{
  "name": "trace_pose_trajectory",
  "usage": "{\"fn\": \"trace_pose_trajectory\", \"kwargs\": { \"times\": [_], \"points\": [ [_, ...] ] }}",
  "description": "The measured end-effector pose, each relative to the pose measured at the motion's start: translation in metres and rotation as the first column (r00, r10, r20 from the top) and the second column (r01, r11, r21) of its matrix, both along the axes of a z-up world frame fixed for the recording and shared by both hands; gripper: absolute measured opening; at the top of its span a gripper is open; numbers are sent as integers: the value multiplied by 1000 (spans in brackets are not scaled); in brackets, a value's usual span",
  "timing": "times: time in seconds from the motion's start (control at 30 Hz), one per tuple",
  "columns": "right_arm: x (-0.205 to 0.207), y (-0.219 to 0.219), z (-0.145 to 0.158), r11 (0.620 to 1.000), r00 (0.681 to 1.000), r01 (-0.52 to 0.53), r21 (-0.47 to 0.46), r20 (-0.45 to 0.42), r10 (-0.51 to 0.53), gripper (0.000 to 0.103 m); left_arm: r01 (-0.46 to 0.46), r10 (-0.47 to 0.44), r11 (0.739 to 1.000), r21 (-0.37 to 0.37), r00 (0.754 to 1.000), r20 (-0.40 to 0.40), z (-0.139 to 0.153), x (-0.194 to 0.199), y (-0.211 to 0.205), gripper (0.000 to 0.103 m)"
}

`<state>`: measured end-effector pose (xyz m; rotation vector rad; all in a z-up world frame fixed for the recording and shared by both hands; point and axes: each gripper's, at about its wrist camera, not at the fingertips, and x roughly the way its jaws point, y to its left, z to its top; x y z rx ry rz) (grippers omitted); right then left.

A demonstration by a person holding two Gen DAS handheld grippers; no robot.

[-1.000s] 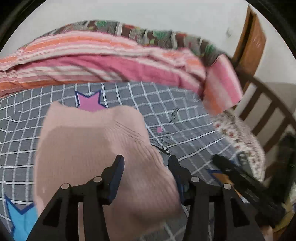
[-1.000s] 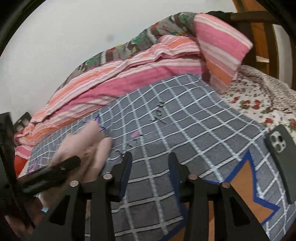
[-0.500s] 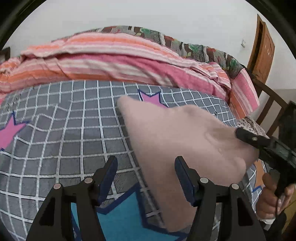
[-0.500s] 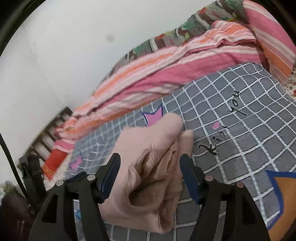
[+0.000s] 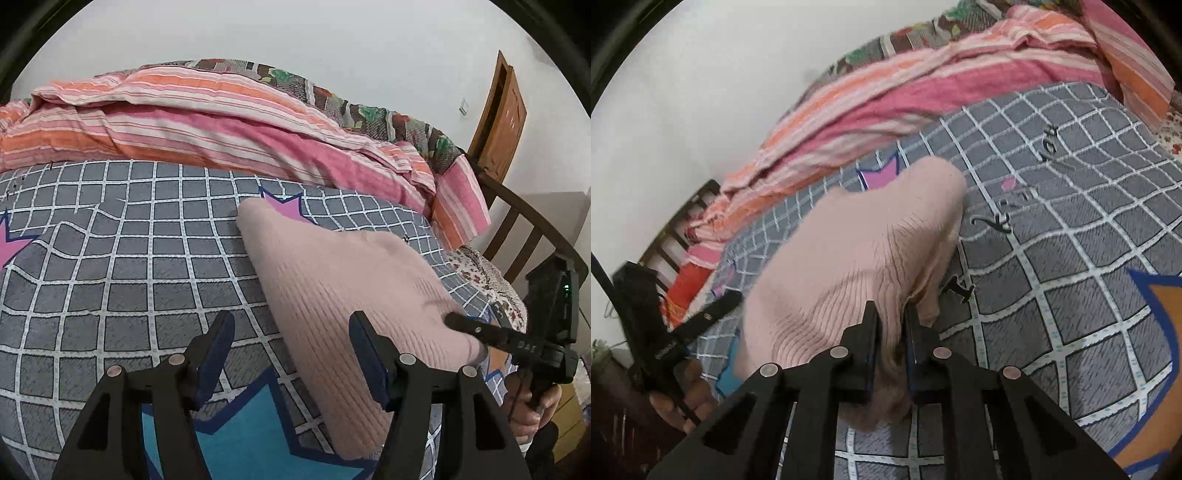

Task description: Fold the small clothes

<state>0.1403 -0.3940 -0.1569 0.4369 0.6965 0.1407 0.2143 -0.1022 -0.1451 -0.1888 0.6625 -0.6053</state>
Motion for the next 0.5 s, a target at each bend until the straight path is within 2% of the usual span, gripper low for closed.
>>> {"fn": "trace_pose_trajectory", "kwargs": {
  "times": [0.03, 0.1, 0.17, 0.23, 0.33, 0.4, 0.5],
  "points": [
    [-3, 1, 5, 1000, 1000, 5, -19, 12, -5, 25, 0, 0, 1000, -4, 1000, 2, 1, 2, 1, 62],
    [-7, 3, 16, 998, 998, 30, -63, 61, -26, 47, -2, 2, 1000, -10, 1000, 11, 3, 5, 3, 62],
    [-3, 5, 22, 996, 995, 50, -80, 95, -42, 61, -3, 3, 1000, -19, 1000, 19, 4, 10, 8, 62],
    [12, 4, 24, 997, 996, 56, -59, 75, -51, 65, 0, 1, 1000, -25, 1000, 25, 5, 15, 13, 62],
    [45, -6, 12, 997, 997, 72, -21, -28, -72, 67, -3, 4, 1000, -15, 999, 47, 5, 18, 19, 62],
    [63, -11, -2, 999, 994, 53, -7, -93, -53, 75, 1, 0, 1000, -10, 999, 50, 4, 20, 22, 62],
    [76, -19, -20, 994, 990, 42, 96, -135, -28, 79, 6, -5, 1000, -14, 999, 41, 2, 23, 25, 62]
  ]
}}
